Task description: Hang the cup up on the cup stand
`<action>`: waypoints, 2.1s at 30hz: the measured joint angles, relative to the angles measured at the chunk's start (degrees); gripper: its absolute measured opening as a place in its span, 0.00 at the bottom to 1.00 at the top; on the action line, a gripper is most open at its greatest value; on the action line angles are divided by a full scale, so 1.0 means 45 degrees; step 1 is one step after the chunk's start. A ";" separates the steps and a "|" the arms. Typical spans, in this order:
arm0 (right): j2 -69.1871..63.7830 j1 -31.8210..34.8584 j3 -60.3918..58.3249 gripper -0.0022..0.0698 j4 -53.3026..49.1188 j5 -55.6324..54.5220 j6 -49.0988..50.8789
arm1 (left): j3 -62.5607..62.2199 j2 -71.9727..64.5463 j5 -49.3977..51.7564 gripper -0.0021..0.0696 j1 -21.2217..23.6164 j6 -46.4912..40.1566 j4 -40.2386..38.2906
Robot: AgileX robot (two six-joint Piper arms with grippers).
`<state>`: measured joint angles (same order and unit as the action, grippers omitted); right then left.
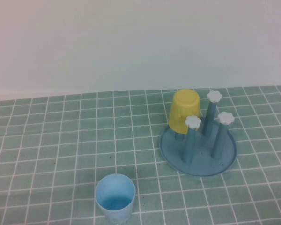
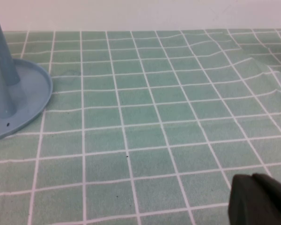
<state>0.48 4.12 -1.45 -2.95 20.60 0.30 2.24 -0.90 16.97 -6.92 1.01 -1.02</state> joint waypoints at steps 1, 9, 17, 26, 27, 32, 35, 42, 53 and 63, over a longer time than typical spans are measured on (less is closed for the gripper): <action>0.0000 0.0000 0.0000 0.03 0.0000 0.0000 0.0000 | 0.0000 0.0000 -0.0012 0.03 0.0000 -0.0023 0.0000; 0.0000 0.0000 0.0000 0.03 0.0000 0.0000 0.0000 | 0.0000 0.0000 -0.2819 0.03 0.0000 0.1261 -0.3524; 0.0000 0.0000 0.0000 0.03 0.0000 0.0000 -0.0067 | 0.0000 0.0000 -0.4957 0.03 0.0000 0.1754 -0.7611; 0.0000 0.0000 0.0000 0.03 0.0000 0.0000 0.0000 | 0.0000 0.0000 -0.5451 0.03 0.0000 0.1069 -0.7167; 0.0000 0.0000 0.0000 0.03 0.0000 0.0000 0.0000 | -0.0023 0.0000 -0.5346 0.03 0.0000 0.0948 -0.6574; 0.0000 0.0000 0.0000 0.03 0.0000 0.0000 0.0000 | -0.1251 0.0000 -0.3648 0.03 0.0000 0.0740 -0.3955; 0.0000 0.0000 0.0000 0.03 0.0000 0.0000 -0.0067 | -0.2483 -0.0057 -0.2500 0.03 0.0000 -0.0355 -0.3257; 0.0000 0.0000 0.0000 0.03 0.0000 0.0000 0.0000 | -0.5061 -0.1799 0.1028 0.03 0.0000 -0.3995 -0.3409; 0.0000 0.0000 0.0000 0.03 -0.0031 0.0000 -0.0067 | -0.7568 -0.6481 0.5826 0.03 0.0000 -1.1472 -0.8549; 0.0000 0.0000 -0.0028 0.03 0.0119 -0.2760 -0.0067 | -0.9912 -1.0934 0.8265 0.03 0.0000 -1.0973 -0.9395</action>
<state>0.48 4.12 -1.57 -2.42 8.18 0.00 -42.37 -50.10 54.16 -6.92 -48.37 -43.29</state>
